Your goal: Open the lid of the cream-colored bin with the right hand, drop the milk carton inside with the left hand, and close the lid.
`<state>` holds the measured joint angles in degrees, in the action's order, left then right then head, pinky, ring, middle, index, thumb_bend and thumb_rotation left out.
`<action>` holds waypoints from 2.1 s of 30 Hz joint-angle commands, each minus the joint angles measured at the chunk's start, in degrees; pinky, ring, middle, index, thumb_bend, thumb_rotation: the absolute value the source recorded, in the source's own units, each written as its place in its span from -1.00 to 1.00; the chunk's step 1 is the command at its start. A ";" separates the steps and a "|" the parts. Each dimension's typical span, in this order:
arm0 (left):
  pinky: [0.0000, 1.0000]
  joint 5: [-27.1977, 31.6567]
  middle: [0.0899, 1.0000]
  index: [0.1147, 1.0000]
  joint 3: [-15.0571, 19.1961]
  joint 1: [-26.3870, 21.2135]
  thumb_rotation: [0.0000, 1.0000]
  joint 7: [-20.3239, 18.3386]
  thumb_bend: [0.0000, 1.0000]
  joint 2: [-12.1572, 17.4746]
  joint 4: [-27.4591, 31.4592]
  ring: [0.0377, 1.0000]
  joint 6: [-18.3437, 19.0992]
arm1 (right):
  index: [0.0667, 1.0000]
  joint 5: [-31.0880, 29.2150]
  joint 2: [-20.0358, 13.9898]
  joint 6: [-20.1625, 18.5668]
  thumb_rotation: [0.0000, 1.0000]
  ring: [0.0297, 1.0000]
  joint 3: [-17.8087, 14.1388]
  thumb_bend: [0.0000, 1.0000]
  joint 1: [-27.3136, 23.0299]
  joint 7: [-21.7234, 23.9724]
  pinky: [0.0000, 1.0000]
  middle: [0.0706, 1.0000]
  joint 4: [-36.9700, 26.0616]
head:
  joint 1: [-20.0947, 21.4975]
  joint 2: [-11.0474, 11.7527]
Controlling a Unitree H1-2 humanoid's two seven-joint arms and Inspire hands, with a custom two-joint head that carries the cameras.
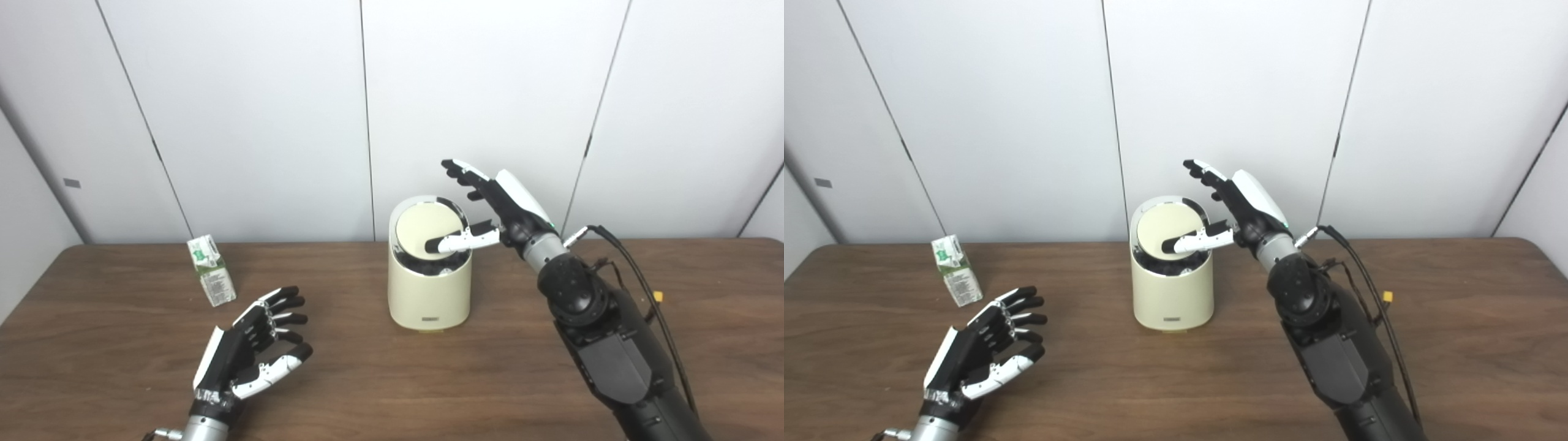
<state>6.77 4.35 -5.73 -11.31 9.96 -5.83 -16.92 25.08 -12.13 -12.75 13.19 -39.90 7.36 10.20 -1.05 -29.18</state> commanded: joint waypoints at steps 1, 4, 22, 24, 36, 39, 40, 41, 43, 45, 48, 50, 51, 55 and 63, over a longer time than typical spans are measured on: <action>0.18 0.37 0.55 0.64 -0.10 -0.88 -0.50 0.52 0.45 -0.16 0.96 0.40 -0.47 | 0.82 0.39 -0.16 2.06 -0.36 0.79 -0.07 0.74 -3.48 -0.49 0.61 0.79 -0.69 | -0.06 -0.04; 0.17 0.47 0.55 0.65 -0.13 -0.81 -0.53 0.45 0.43 -0.17 1.02 0.40 -0.41 | 0.82 0.94 -0.10 1.75 -0.35 0.79 0.02 0.73 -3.72 -0.80 0.61 0.79 -0.15 | -0.16 -0.14; 0.16 -0.11 0.54 0.64 -0.37 -0.21 -0.45 0.39 0.47 -0.10 1.50 0.39 -0.48 | 0.80 7.47 -0.60 2.30 -0.34 0.74 3.06 0.72 -6.24 -3.32 0.52 0.76 7.14 | -0.23 -0.66; 0.17 -0.23 0.54 0.65 -0.40 -0.17 -0.45 0.47 0.46 -0.18 1.53 0.39 -0.46 | 0.79 9.36 -0.92 2.14 -0.38 0.66 4.64 0.75 -6.29 -3.55 0.34 0.75 6.92 | -0.25 -0.72; 0.17 -0.43 0.55 0.65 -0.40 -0.07 -0.49 0.72 0.44 -0.29 1.80 0.40 -0.13 | 0.79 18.66 -4.13 0.81 -0.45 0.62 11.21 0.88 -5.06 -0.10 0.34 0.76 1.08 | -0.24 -0.80; 0.17 -0.49 0.55 0.65 -0.40 -0.02 -0.46 0.70 0.45 -0.21 1.83 0.40 -0.32 | 0.78 18.52 -4.30 0.52 -0.44 0.64 10.81 0.87 -4.48 1.03 0.35 0.77 -0.41 | -0.36 -0.86; 0.17 -0.40 0.55 0.65 -0.37 -0.01 -0.46 0.69 0.45 -0.22 1.83 0.40 -0.28 | 0.78 17.83 -4.20 0.66 -0.43 0.63 10.19 0.85 -4.24 1.02 0.35 0.76 -0.85 | -0.36 -0.89; 0.17 -0.35 0.54 0.64 -0.36 -0.01 -0.46 0.68 0.46 -0.19 1.80 0.40 -0.27 | 0.77 17.02 -4.03 0.69 -0.42 0.62 9.52 0.84 -4.06 1.06 0.35 0.75 -1.23 | -0.26 -0.92; 0.17 -0.33 0.54 0.64 -0.35 0.01 -0.46 0.64 0.46 -0.14 1.82 0.40 -0.27 | 0.77 14.98 -3.65 0.24 -0.40 0.62 7.84 0.81 -3.68 1.51 0.36 0.74 -2.42 | -0.26 -0.91; 0.17 -0.38 0.54 0.65 -0.34 0.07 -0.47 0.72 0.44 -0.14 2.04 0.40 -0.03 | 0.77 12.49 -3.16 -0.85 -0.37 0.65 5.54 0.76 -3.08 2.18 0.40 0.75 -4.56 | -0.25 -1.00; 0.18 -0.47 0.55 0.65 -0.32 0.03 -0.48 0.79 0.43 -0.11 1.99 0.41 -0.07 | 0.76 10.34 -2.56 -1.86 -0.36 0.68 2.83 0.73 -2.33 2.54 0.39 0.75 -7.00 | -0.18 -1.00; 0.18 -0.38 0.55 0.65 -0.32 -0.03 -0.47 0.77 0.44 -0.11 1.83 0.41 -0.11 | 0.77 8.55 -2.51 -1.63 -0.33 0.68 1.03 0.68 -1.74 2.42 0.39 0.76 -8.01 | -0.09 -0.99; 0.17 -0.38 0.55 0.65 -0.32 -0.06 -0.47 0.80 0.45 -0.16 1.76 0.41 -0.16 | 0.78 7.30 -2.41 -1.27 -0.33 0.68 0.03 0.67 -1.32 2.27 0.39 0.77 -8.48 | -0.13 -0.92; 0.17 -0.17 0.55 0.65 -0.46 -0.12 -0.48 0.78 0.45 -0.45 1.99 0.40 -0.06 | 0.76 1.61 -1.99 0.90 -0.42 0.66 -4.25 0.64 1.67 1.29 0.34 0.75 -11.40 | -0.40 -1.12; 0.16 -0.56 0.54 0.65 -0.63 -0.13 -0.46 0.84 0.44 -0.16 1.71 0.40 -0.29 | 0.75 -4.18 -2.41 4.62 -0.39 0.68 -9.08 0.69 11.81 -0.86 0.41 0.71 -16.21 | -0.08 -1.00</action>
<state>5.60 3.82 -5.17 -10.42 9.50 -4.76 -16.54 21.36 -14.04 -10.47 4.99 -27.43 7.84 -3.92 -1.06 -30.15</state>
